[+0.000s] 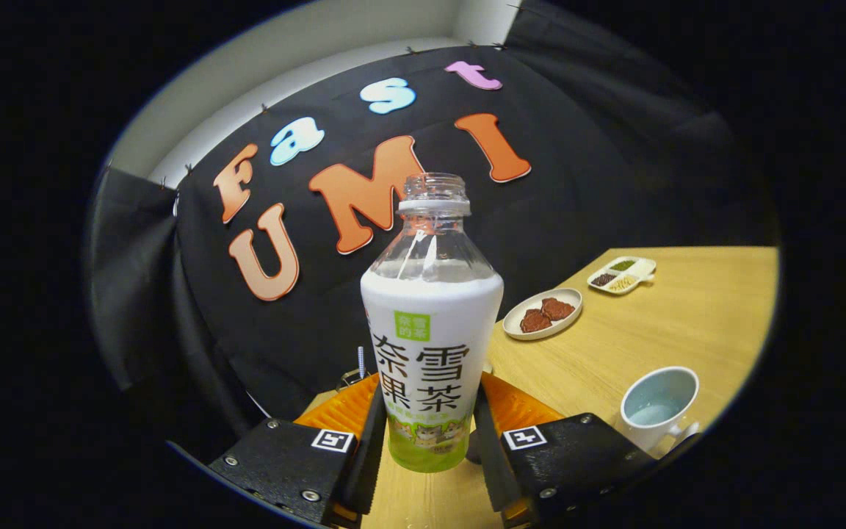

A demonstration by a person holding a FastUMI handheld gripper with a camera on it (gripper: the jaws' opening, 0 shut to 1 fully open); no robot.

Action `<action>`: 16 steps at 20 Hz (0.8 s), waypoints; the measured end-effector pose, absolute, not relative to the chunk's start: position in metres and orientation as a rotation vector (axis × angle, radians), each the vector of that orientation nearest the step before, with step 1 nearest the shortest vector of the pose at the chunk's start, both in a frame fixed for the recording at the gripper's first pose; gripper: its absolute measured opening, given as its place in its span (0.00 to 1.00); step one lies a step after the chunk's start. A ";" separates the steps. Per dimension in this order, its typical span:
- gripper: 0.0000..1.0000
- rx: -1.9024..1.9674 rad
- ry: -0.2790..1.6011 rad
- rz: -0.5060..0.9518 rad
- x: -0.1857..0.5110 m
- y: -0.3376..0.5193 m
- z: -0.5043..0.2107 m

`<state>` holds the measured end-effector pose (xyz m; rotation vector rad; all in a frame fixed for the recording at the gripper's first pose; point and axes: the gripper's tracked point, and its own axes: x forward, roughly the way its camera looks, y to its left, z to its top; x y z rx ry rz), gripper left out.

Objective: Take the bottle from table, then pour the juice into the cup, finally place the bottle on the coaster

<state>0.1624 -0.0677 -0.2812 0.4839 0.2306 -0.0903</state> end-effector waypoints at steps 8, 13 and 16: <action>0.60 0.115 0.298 -0.064 0.186 -0.061 -0.324; 0.60 0.015 0.361 -0.035 0.197 -0.056 -0.359; 0.60 -0.011 0.389 -0.017 0.206 -0.056 -0.377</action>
